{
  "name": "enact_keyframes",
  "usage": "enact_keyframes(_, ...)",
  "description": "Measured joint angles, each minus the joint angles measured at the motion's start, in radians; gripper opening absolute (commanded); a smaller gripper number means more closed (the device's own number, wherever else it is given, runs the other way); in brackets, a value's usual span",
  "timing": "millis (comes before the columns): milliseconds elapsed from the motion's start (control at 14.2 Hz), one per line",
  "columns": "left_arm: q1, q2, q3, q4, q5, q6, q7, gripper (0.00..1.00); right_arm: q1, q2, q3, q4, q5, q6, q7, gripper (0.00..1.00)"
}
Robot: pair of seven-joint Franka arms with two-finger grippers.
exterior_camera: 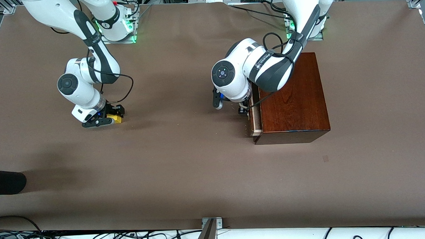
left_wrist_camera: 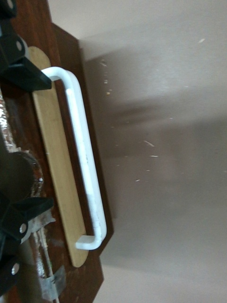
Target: Open drawer, take yellow block, close drawer
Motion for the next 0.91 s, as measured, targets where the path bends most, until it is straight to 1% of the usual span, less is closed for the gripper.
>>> enact_keyframes(141,0.007,-0.002,0.001,0.000,0.001,-0.007,0.000,1.00,0.000,-0.048,0.000,0.023,0.000,-0.037,-0.033,1.00)
enact_keyframes(211,0.009,-0.002,0.001,0.000,0.001,-0.009,-0.001,1.00,0.000,-0.081,0.000,0.043,0.000,-0.083,-0.034,1.00)
enact_keyframes(352,0.015,-0.002,0.002,-0.001,0.001,-0.014,-0.002,1.00,0.000,-0.150,0.000,0.118,0.000,-0.231,-0.034,1.00)
enact_keyframes(562,0.020,-0.002,0.012,-0.003,0.014,-0.022,-0.002,1.00,0.000,-0.214,0.000,0.282,0.000,-0.507,-0.033,1.00)
enact_keyframes(703,0.020,-0.002,0.015,-0.004,0.029,-0.031,-0.004,1.00,-0.001,-0.239,-0.001,0.367,0.000,-0.620,-0.031,1.00)
enact_keyframes(914,0.020,-0.002,0.015,-0.003,0.031,-0.031,-0.008,1.00,-0.001,-0.290,0.008,0.436,0.000,-0.740,0.001,1.00)
